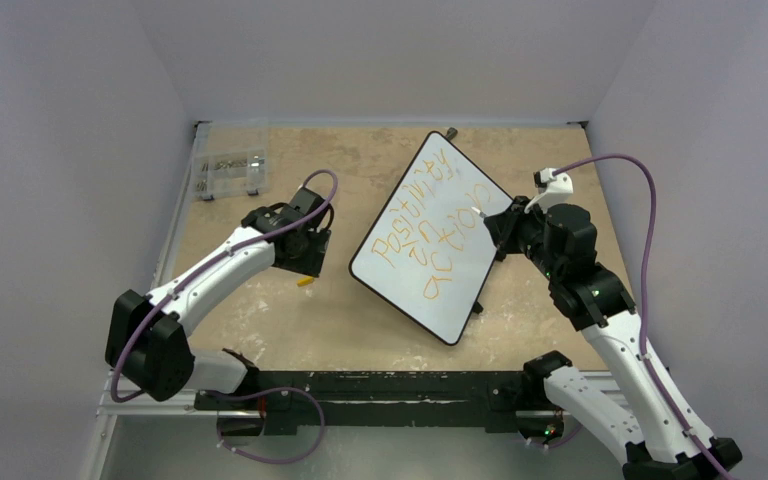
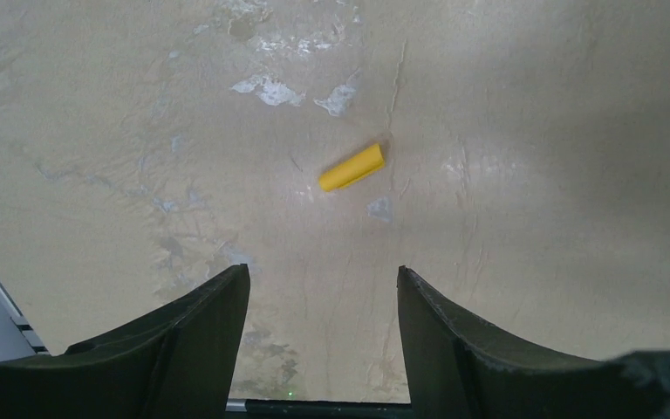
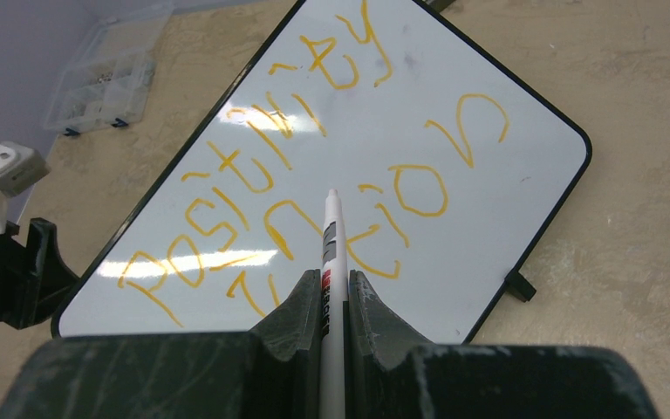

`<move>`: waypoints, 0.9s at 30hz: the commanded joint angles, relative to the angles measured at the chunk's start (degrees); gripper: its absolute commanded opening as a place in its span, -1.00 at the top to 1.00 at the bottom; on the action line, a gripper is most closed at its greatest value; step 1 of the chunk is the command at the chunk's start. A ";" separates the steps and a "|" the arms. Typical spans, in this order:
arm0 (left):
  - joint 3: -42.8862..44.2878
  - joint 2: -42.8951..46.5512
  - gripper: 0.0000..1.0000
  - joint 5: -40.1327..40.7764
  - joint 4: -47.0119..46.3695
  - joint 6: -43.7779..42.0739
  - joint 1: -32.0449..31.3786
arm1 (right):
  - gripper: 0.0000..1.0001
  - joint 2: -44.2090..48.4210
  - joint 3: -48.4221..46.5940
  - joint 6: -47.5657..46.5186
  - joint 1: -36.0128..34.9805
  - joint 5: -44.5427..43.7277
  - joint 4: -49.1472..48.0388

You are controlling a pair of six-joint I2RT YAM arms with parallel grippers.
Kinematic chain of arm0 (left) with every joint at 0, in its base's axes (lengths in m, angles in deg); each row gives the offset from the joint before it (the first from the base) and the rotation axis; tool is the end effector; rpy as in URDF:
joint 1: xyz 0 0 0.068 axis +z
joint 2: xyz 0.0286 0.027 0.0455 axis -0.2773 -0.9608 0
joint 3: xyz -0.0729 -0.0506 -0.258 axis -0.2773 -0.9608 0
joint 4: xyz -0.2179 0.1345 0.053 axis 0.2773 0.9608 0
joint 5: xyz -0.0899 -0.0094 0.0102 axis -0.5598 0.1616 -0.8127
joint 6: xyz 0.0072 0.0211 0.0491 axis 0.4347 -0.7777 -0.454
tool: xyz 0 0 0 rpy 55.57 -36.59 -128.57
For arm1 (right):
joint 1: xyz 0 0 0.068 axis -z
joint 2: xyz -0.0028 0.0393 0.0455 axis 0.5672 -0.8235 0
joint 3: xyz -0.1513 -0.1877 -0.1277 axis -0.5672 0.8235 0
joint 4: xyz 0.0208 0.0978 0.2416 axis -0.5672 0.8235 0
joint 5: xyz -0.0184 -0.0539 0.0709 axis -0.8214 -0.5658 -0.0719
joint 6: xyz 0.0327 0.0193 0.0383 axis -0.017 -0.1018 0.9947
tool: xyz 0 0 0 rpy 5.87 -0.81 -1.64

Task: Write a sentence on the whiteboard
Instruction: Pick up the pen cap from the center of the board.

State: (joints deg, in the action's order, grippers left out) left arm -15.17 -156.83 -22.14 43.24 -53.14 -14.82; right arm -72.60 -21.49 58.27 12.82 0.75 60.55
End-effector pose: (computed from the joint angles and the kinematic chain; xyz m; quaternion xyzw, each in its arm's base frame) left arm 0.2257 -0.1234 0.2524 0.0768 0.9730 0.0601 0.2094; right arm 0.1560 0.0598 0.3580 0.0196 0.8062 0.1970 0.5575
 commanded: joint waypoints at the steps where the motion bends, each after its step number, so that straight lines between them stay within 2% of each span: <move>1: -0.30 -3.18 -0.23 -0.59 -5.46 0.32 2.27 | 1.00 0.84 -3.09 -1.26 -0.24 -1.12 0.95; 8: -1.47 -8.71 -0.26 -10.73 -10.78 2.26 6.11 | 1.00 0.83 -3.09 -1.45 -0.20 -1.33 1.04; 11: -1.57 -10.36 -0.26 -11.73 -11.84 3.40 7.08 | 1.00 0.38 -2.95 -1.40 -0.20 -1.08 0.74; 17: -3.21 -14.08 -0.24 -18.61 -16.13 5.26 10.33 | 1.00 -0.40 -3.15 -1.47 -0.20 -0.81 0.42; 27: -7.96 -15.35 -0.24 -23.07 -19.18 12.37 11.58 | 1.00 -0.42 -3.12 -1.55 -0.16 -1.16 0.63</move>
State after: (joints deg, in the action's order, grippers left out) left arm -20.37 -172.87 -41.44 26.69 -45.55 -3.58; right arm -73.28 -22.23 57.68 12.82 0.53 61.64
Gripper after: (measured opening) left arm 0.621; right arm 0.086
